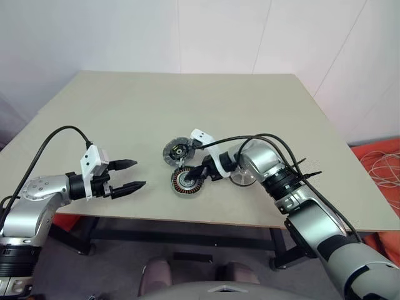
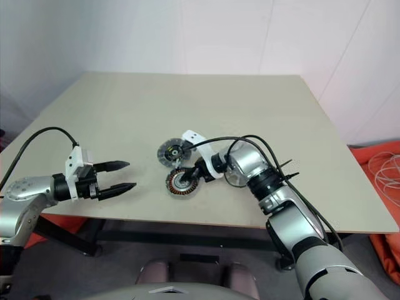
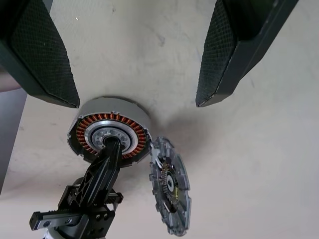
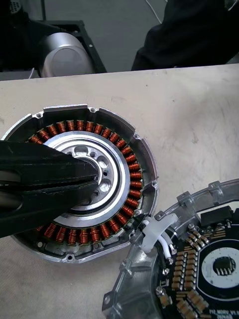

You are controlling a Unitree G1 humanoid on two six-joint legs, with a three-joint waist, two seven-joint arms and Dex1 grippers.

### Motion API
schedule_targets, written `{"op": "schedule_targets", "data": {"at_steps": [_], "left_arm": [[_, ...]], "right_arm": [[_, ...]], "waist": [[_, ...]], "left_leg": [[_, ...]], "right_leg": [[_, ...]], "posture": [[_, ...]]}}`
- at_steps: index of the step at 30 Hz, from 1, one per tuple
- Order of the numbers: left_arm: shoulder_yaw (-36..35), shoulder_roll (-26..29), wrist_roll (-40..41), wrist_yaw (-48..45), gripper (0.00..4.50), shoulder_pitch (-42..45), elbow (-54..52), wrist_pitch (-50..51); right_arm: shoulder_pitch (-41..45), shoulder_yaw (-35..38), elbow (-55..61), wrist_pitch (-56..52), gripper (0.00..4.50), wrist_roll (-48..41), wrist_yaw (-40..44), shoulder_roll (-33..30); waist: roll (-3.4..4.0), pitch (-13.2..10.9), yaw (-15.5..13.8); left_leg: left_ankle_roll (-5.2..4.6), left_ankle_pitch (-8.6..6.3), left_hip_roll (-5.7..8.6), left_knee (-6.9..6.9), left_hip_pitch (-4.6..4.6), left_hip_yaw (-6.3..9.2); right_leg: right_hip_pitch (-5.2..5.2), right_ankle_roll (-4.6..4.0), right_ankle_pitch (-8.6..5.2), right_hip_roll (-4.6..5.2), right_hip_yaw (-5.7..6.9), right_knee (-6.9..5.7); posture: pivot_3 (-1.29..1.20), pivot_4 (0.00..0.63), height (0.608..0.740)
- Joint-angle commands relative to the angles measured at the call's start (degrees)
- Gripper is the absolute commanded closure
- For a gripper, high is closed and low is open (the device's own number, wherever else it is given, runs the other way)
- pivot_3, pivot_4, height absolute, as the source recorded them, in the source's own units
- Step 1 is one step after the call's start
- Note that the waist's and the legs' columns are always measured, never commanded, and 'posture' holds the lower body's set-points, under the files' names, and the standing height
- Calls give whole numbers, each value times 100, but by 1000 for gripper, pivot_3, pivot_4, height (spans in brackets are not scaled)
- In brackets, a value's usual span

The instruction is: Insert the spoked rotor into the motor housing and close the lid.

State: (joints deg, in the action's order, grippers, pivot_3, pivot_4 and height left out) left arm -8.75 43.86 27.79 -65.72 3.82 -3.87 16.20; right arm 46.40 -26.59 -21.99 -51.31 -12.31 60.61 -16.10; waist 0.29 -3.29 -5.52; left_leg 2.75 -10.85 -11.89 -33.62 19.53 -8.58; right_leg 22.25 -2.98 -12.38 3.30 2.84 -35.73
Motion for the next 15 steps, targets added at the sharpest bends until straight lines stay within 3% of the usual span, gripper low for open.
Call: {"op": "schedule_targets", "data": {"at_steps": [1, 6, 15], "left_arm": [[-66, 74, -14, -4, 554, 152, -63, -53], [-63, 69, -28, -4, 554, 188, -33, -51], [-76, 59, -19, 22, 554, 149, -79, -31]], "right_arm": [[-78, 36, -10, -107, 4477, 1, 3, -8], [103, 569, 367, -378, 4477, -387, 32, 8], [-100, 523, 614, -434, 4477, -506, 72, 9]], "waist": [[-1, 0, -1], [0, -1, -2], [0, -1, -3]], "left_leg": [[0, 0, 0, 0, -1, 0], [1, 0, 0, 0, 13, 1], [1, 0, 0, 5, 24, 0]], "right_leg": [[0, 0, 0, 0, -1, 0], [13, -3, 2, -1, 1, -1], [26, -18, 10, -2, 2, 0]], "posture": [[0, 0, 740], [0, 0, 740], [0, 0, 740]]}}
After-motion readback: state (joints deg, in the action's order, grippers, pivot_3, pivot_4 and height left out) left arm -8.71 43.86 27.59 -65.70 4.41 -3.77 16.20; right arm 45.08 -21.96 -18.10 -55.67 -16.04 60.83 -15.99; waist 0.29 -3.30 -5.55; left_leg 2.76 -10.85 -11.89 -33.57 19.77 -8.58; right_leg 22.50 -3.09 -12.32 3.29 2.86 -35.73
